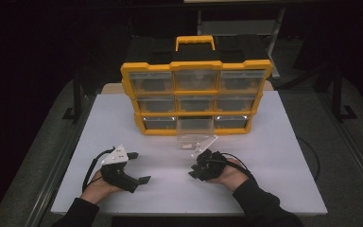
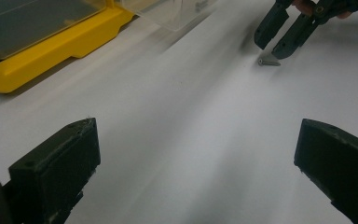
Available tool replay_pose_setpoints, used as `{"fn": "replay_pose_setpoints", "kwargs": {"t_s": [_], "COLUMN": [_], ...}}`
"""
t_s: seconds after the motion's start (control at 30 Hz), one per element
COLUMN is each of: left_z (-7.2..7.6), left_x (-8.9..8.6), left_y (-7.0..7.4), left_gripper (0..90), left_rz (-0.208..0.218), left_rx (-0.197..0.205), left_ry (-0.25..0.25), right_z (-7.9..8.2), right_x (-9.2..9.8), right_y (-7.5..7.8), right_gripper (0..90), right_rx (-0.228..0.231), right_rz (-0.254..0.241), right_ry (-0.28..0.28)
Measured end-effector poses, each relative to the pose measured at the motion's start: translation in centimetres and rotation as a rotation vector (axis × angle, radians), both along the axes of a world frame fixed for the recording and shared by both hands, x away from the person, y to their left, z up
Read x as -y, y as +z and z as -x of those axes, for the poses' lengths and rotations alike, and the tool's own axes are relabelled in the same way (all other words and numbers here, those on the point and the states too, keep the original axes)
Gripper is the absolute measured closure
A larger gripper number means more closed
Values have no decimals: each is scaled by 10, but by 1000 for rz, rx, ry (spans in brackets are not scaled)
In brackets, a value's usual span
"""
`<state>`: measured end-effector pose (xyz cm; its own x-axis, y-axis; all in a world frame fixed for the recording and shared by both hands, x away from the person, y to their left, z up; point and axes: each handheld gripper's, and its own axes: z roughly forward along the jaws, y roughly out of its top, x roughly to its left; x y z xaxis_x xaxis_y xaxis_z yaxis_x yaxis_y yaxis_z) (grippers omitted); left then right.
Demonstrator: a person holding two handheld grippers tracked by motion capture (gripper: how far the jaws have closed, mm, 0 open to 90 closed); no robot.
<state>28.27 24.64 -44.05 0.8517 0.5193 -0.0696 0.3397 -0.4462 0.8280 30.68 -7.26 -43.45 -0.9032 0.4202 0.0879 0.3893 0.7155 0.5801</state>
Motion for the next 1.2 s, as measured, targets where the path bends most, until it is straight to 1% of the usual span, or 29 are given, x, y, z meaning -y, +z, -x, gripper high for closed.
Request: {"fn": "replay_pose_setpoints", "kwargs": {"t_s": [0.2,0.33,0.37,0.43,0.63,0.73,1.03,1.13,1.2], "left_z": [0,0,0,0,0,0,0,0,0], "left_x": [0,0,0,0,0,0,0,-1,-1], "left_y": [0,0,0,0,0,0,1,1,1], "left_gripper": [0,0,0,0,0,0,0,0,0], "left_rz": [1,0,0,1,0,1,3,3,3], "left_rx": [0,1,2,2,3,3,4,4,4], "left_ry": [0,0,-1,-1,-1,-1,-2,-1,-1], "right_z": [1,0,0,0,1,1,-1,-3,-5], "right_x": [-4,-4,-3,-4,-4,-4,-3,0,3], "right_y": [-7,-7,-8,-8,-8,-8,-7,-4,0], "right_gripper": [729,756,760,766,822,854,863,863,862], "right_rx": [-2,1,11,14,14,15,15,15,22], "right_rz": [28,27,30,32,38,36,35,16,4], "right_ry": [4,2,9,9,-8,-11,-4,-13,-3]}}
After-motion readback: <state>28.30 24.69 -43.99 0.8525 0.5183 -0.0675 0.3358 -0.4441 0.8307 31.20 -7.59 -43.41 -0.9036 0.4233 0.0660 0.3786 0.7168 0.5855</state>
